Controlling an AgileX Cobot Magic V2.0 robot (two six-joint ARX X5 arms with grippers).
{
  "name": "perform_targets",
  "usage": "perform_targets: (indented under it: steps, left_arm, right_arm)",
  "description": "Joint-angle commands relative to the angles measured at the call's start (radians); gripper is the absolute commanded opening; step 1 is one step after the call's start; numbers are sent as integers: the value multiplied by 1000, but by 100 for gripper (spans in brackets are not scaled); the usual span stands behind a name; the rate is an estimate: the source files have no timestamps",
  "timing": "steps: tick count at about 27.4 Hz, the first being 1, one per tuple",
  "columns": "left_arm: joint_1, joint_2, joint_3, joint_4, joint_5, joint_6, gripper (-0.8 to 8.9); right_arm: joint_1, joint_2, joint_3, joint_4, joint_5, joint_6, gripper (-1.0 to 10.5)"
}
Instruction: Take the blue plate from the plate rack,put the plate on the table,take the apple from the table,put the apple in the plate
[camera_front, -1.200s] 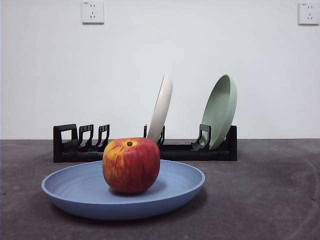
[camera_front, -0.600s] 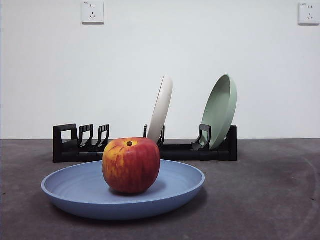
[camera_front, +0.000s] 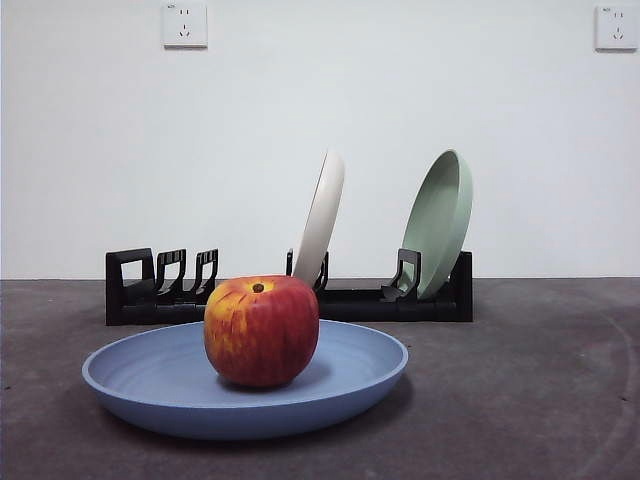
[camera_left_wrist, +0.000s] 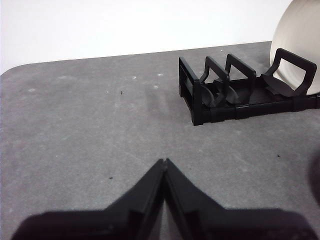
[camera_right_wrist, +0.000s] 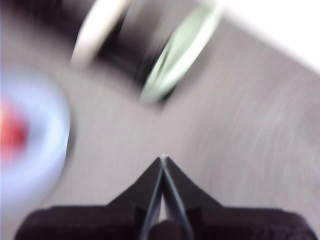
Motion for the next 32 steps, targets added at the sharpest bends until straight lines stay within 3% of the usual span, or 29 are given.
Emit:
perform_targets:
  steps: [1,3,6,11,21,32]
  left_arm:
    - [3,0,-10,8,0,-10,-3]
    - [3,0,-10,8,1,-10,-3]
    - [3,0,-10,8,0,-10,-3]
    - [3,0,-10,8,0,-10,-3]
    - [3,0,-10,8,1,-10,-3]
    - [3,0,-10,8,0,-10,-3]
  right_arm:
    - [-142,-76,-79,285,-64,-5,1]
    - [-282,-153,-190,489,-188,-48,1]
    - [-454,-277,-394,628,-348,-82,1]
    - [-620,-449,-663,658,-441,-77,1]
    - [-776,-751,-1112,925,-480,-70,1]
    - [-835,-929,-1300,920,-488,-25,1]
